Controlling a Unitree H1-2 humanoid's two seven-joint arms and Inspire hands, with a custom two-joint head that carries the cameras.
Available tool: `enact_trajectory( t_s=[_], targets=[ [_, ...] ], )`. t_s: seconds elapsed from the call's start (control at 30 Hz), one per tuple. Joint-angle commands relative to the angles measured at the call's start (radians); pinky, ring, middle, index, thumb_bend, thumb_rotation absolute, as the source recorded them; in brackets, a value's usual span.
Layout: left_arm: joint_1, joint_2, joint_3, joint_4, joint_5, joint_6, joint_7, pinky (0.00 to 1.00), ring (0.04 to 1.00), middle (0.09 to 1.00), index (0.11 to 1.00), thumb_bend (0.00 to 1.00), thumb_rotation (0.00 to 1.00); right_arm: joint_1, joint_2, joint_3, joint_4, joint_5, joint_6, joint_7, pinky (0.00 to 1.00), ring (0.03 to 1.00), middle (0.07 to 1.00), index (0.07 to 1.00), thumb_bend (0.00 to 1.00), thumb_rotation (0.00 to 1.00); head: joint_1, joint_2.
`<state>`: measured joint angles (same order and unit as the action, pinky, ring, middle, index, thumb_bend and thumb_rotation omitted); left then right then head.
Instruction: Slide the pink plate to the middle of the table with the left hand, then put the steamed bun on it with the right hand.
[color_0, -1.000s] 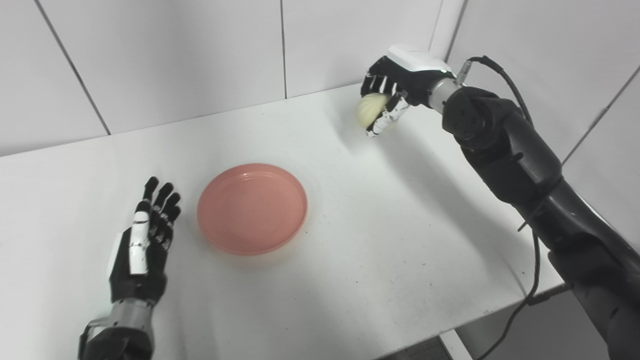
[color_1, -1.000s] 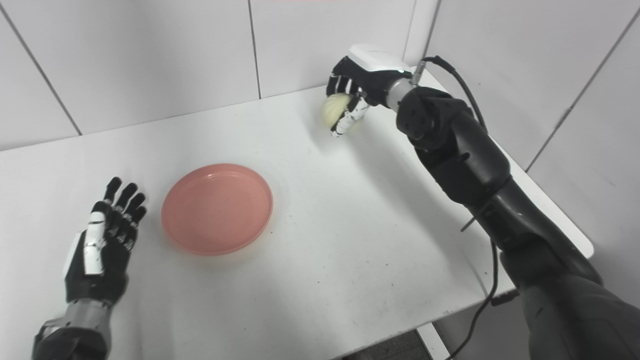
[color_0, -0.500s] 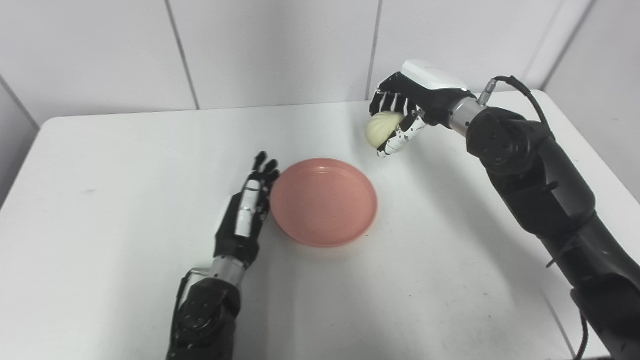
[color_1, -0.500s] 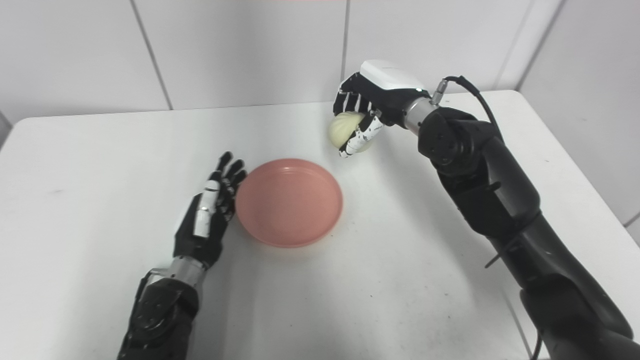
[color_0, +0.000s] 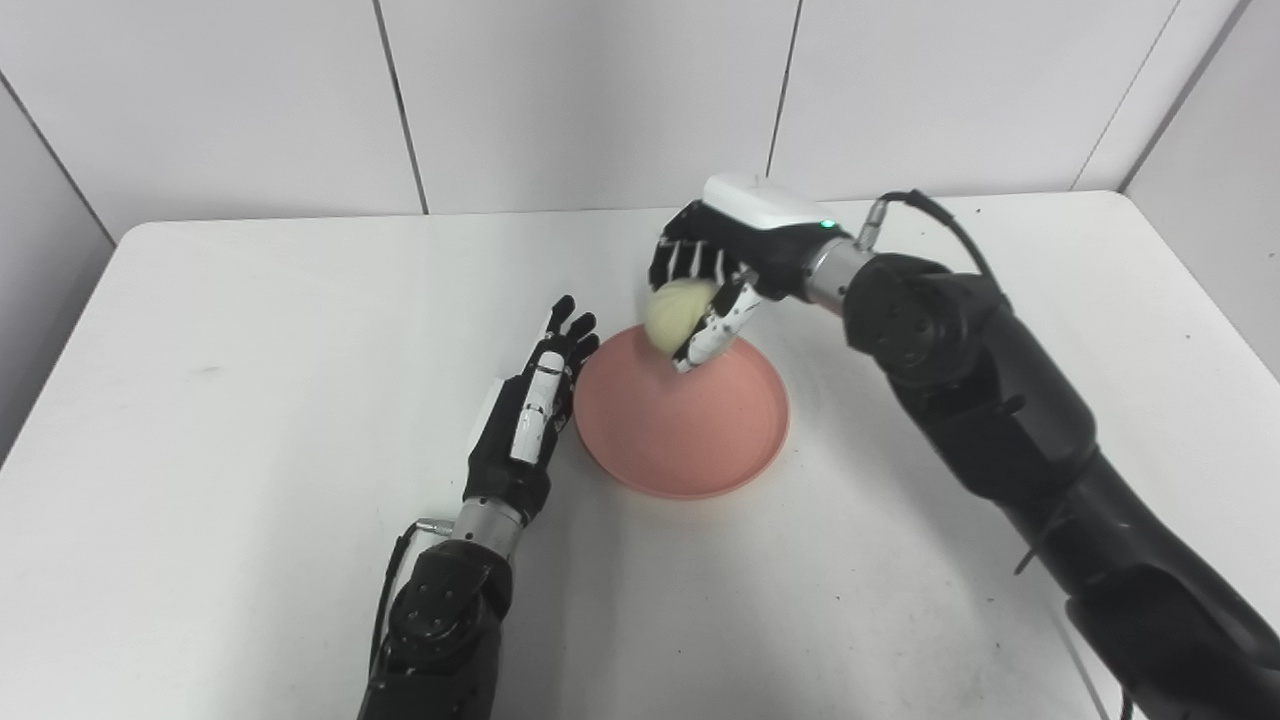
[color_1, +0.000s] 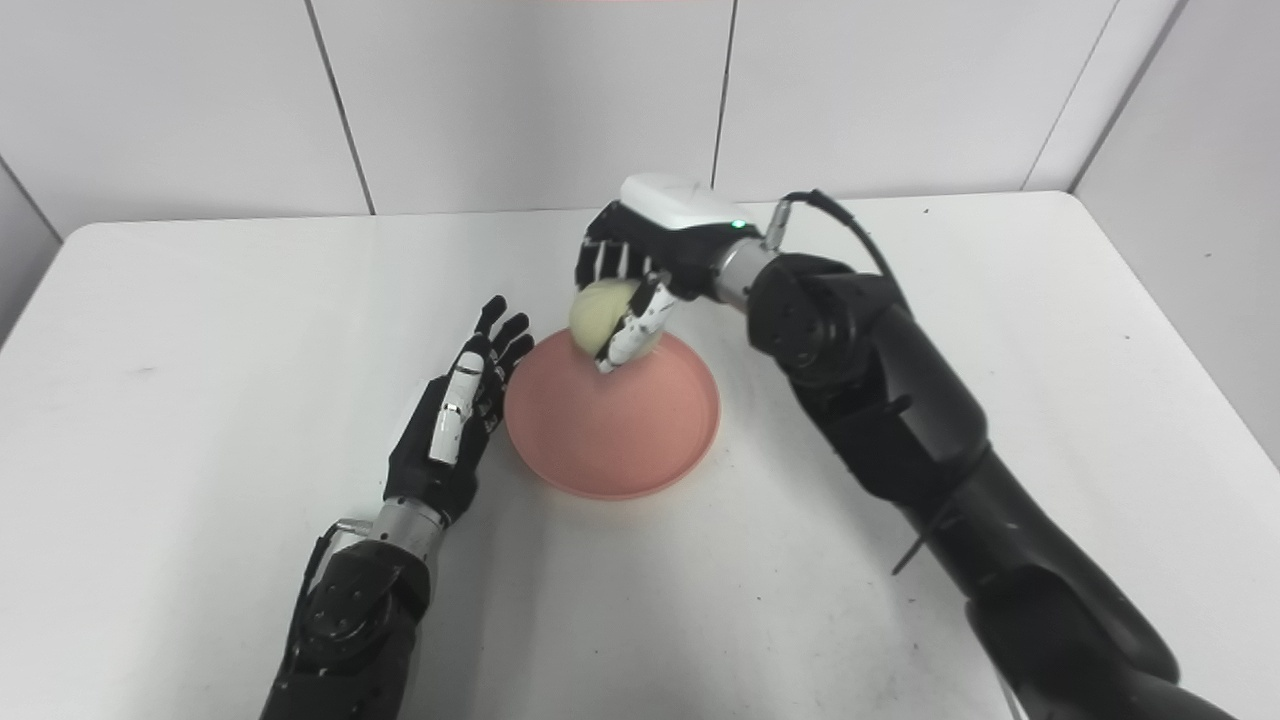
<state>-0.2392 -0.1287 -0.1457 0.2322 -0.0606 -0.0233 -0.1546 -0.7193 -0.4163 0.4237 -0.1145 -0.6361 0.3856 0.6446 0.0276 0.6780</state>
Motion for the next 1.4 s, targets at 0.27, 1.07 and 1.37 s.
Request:
enact_trajectory(
  t_s=[0.27,1.07,1.37],
  targets=[
    [0.060,-0.005,-0.004,0.039,0.007,0.075,0.011,0.95,0.956,0.965,0.981,0.38,1.00,-0.033,0.014,0.038,0.032,-0.046,-0.042,-0.015,0.36,0.445,0.480,0.513,0.51,0.06,-0.010,0.013],
    [0.063,0.008,-0.019,0.011,0.021,0.095,0.013,0.99,0.968,0.965,0.980,0.38,1.00,-0.012,0.006,0.119,0.109,-0.153,-0.126,-0.017,0.27,0.342,0.478,0.489,0.53,0.00,-0.022,0.040],
    [0.067,0.009,-0.023,-0.008,0.024,0.111,0.017,0.98,0.971,0.966,0.981,0.37,1.00,0.007,0.027,0.126,0.108,-0.213,-0.125,-0.017,0.24,0.328,0.478,0.489,0.53,0.00,-0.024,0.042]
  ],
)
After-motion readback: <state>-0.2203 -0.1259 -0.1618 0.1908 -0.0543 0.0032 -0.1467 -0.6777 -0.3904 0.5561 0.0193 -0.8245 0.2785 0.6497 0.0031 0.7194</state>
